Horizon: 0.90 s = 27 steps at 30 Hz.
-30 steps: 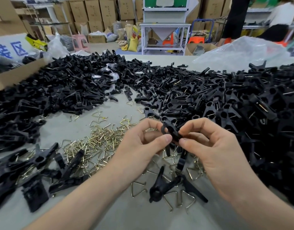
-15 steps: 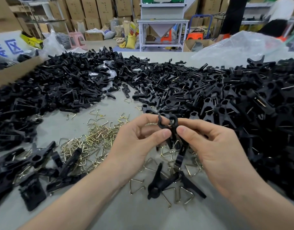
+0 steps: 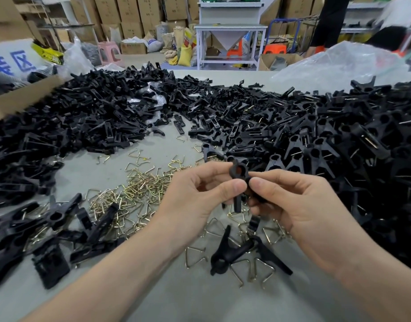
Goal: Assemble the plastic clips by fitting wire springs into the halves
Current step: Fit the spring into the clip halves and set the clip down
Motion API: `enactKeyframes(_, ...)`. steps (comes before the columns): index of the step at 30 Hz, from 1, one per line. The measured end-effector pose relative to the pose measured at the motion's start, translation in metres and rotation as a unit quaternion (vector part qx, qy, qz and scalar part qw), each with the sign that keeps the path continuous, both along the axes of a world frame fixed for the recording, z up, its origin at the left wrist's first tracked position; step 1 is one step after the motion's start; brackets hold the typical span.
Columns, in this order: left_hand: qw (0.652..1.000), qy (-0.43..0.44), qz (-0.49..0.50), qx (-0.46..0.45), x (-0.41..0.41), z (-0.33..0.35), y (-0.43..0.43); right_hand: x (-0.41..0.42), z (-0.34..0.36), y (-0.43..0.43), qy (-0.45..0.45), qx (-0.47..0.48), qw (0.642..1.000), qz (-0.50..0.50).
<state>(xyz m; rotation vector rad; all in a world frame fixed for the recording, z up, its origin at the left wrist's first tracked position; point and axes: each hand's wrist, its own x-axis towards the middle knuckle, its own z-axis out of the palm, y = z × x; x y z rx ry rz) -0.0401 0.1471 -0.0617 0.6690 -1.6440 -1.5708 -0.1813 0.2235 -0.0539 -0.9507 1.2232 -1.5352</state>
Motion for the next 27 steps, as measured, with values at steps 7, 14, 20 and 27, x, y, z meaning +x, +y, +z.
enactKeyframes(7, 0.998, 0.002, -0.059, 0.009, 0.004, 0.004, -0.001, -0.006, 0.004, 0.003, 0.020, 0.014, 0.999, 0.047)
enactKeyframes(14, 0.999, 0.029, 0.021, 0.008, 0.008, 0.008, -0.009, -0.004, 0.007, 0.003, 0.092, -0.017, 0.995, 0.042)
enactKeyframes(20, 1.000, 0.011, 0.005, 0.024, 0.006, 0.003, -0.010, 0.000, 0.000, 0.000, 0.226, -0.048, 0.971, -0.058)
enactKeyframes(27, 0.995, 0.070, 0.069, 0.028, 0.018, 0.004, -0.031, 0.001, -0.003, -0.002, 0.391, -0.037, 0.917, -0.061)
